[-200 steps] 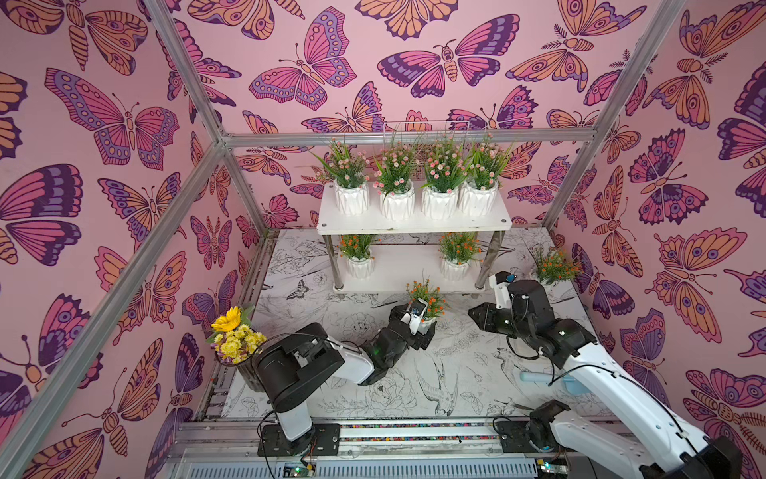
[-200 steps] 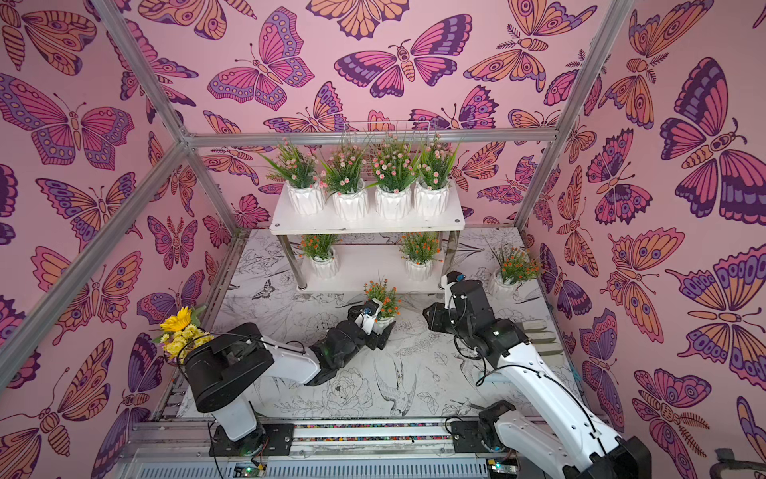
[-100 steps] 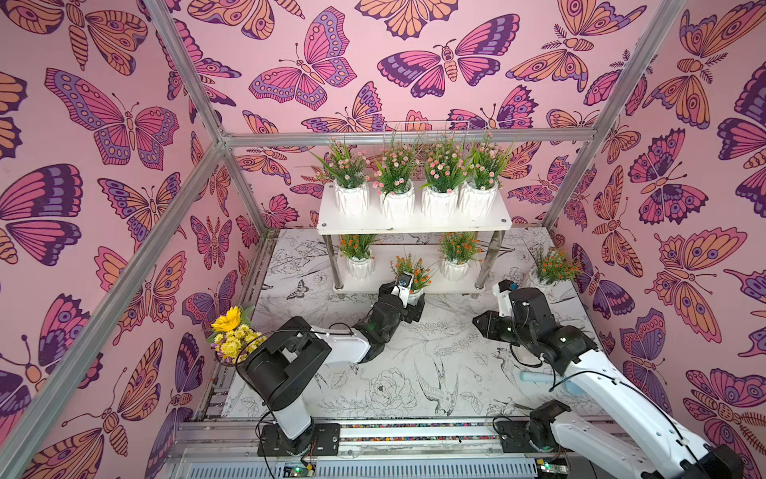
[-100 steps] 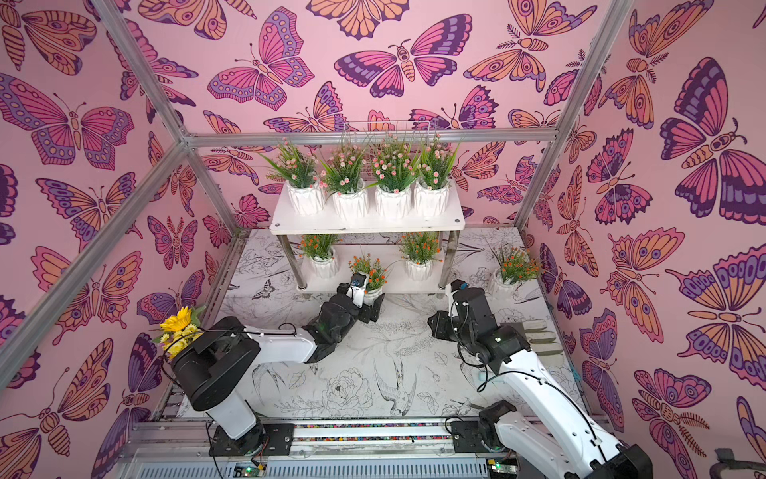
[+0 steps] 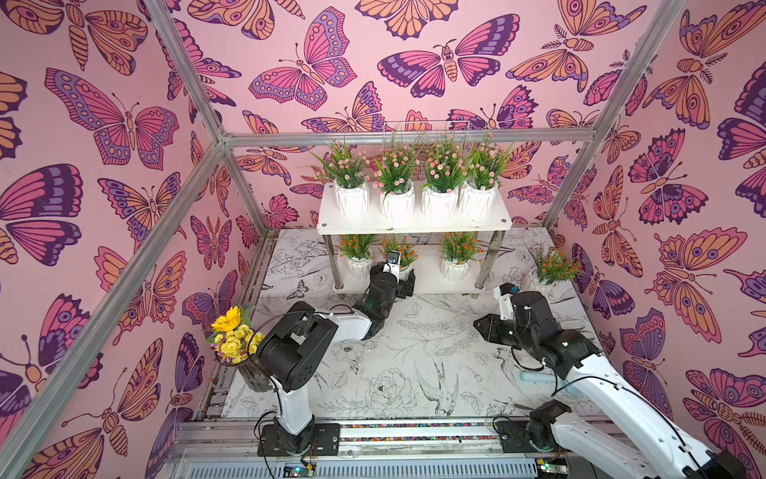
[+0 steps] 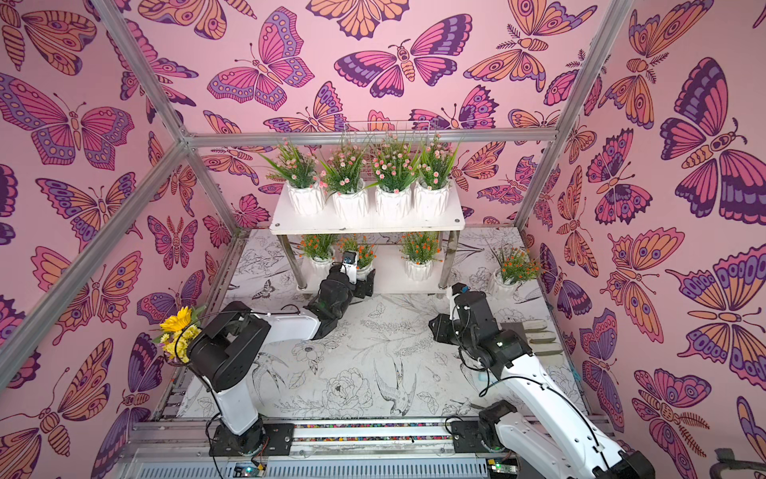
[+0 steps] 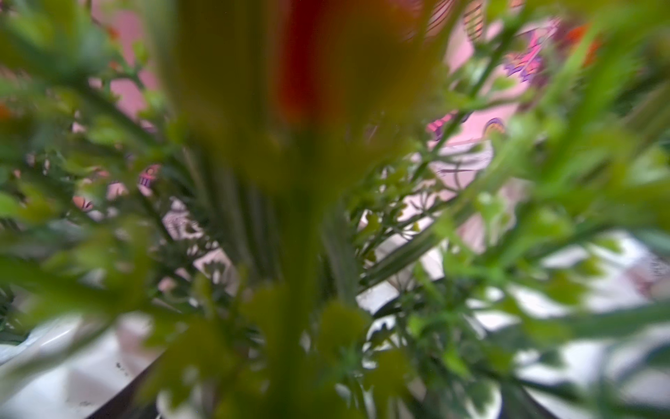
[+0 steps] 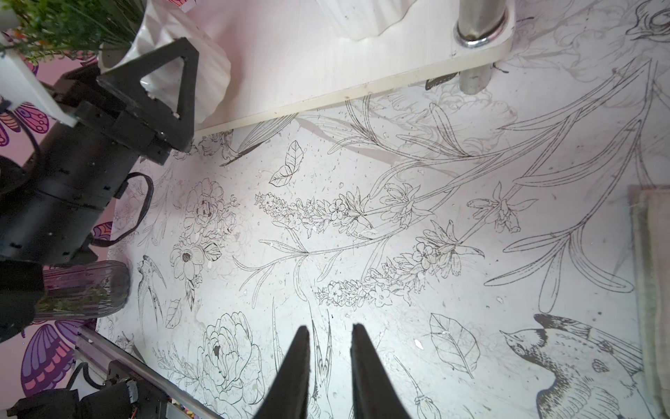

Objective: Place the baby's breath potted plants on the rack by color
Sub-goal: Place the baby's breath potted plant on the rack.

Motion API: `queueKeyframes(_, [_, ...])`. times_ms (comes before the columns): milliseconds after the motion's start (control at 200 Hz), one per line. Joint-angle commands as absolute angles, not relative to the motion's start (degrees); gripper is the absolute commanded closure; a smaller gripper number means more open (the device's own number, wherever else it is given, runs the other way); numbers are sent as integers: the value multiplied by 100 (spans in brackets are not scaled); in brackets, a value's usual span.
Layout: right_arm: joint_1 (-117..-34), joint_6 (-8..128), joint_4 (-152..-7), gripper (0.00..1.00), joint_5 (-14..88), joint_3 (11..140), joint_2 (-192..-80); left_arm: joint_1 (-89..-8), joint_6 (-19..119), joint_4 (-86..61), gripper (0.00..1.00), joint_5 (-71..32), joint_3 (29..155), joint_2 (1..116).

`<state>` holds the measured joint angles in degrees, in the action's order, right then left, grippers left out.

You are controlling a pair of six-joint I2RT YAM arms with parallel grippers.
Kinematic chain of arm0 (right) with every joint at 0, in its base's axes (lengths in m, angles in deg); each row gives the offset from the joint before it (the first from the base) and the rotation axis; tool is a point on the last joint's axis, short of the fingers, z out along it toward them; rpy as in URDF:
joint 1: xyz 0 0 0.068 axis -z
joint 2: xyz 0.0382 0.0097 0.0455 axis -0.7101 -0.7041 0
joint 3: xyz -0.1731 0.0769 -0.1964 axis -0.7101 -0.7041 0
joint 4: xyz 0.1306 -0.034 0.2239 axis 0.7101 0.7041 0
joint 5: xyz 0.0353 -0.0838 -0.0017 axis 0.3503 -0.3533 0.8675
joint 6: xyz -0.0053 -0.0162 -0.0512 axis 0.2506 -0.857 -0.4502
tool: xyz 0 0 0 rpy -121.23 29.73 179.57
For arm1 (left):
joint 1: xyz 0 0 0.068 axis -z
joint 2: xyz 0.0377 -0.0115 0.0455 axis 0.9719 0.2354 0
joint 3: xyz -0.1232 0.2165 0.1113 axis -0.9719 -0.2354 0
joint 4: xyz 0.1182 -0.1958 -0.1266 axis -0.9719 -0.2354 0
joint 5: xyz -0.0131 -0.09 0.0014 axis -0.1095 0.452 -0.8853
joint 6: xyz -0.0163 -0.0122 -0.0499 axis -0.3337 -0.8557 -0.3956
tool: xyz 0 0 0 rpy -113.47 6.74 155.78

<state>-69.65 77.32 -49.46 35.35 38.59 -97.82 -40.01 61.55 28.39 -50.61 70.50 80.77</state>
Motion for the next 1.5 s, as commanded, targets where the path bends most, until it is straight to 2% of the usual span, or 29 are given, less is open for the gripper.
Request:
queueKeyframes(0, [-6938,7834,-4807,77,3581,3785,-9664,-4077,6055,3429,29,-5360,7281,8127])
queueKeyframes(711, [-6933,7921,-4858,77,3698,3502,-9429,-4228,5909,3535,25,-6085,7892,9051])
queueKeyframes(806, [-6933,7929,-4896,77,3707,3479,-9452,-4228,5856,3537,21,-6211,7889,9100])
queueKeyframes(1006, [-6933,7931,-4895,77,3696,3480,-9457,-4227,5691,3805,0,-6383,7775,9195])
queueKeyframes(1497, [-6934,7904,-4818,76,3580,3474,-9363,-4189,5620,3871,0,-6229,7509,8975])
